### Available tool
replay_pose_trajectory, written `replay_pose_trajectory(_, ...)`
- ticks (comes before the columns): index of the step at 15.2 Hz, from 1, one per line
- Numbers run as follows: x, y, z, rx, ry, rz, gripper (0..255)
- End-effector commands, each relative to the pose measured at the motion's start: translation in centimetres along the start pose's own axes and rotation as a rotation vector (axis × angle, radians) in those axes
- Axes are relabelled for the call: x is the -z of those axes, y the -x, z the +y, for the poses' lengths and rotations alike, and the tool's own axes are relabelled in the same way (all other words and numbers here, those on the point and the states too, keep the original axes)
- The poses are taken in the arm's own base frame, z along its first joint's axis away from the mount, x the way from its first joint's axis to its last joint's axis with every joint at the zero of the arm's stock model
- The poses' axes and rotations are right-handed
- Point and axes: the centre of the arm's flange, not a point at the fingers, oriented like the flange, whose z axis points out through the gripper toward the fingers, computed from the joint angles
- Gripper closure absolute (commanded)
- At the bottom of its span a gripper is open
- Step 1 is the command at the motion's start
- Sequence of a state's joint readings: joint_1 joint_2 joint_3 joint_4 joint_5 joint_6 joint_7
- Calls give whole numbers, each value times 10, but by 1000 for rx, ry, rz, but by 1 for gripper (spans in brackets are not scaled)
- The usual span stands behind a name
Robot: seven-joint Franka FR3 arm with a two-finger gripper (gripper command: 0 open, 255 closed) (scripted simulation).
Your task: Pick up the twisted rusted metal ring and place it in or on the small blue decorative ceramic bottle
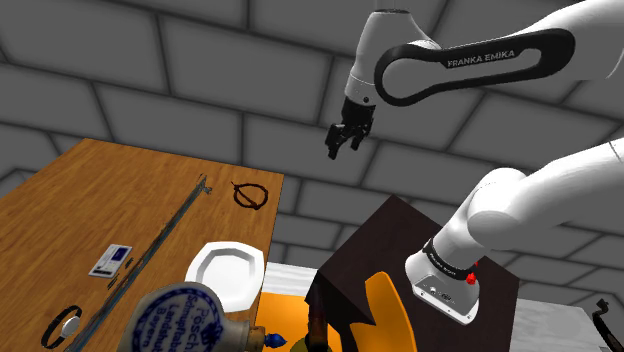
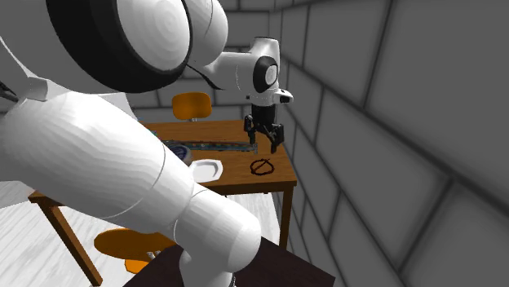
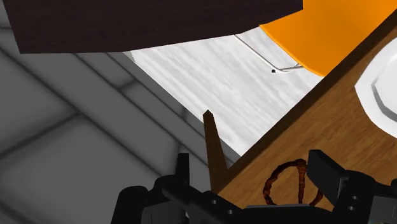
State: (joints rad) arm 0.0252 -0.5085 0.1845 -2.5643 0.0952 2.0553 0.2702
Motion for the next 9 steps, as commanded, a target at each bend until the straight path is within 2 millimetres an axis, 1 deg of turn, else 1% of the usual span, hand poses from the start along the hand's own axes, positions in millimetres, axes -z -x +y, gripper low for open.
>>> replay_pose_trajectory(1,-18,-9,-15,3,-3,21,0)
replay_pose_trajectory(9,-91,-51,-71,13,-9,89,0)
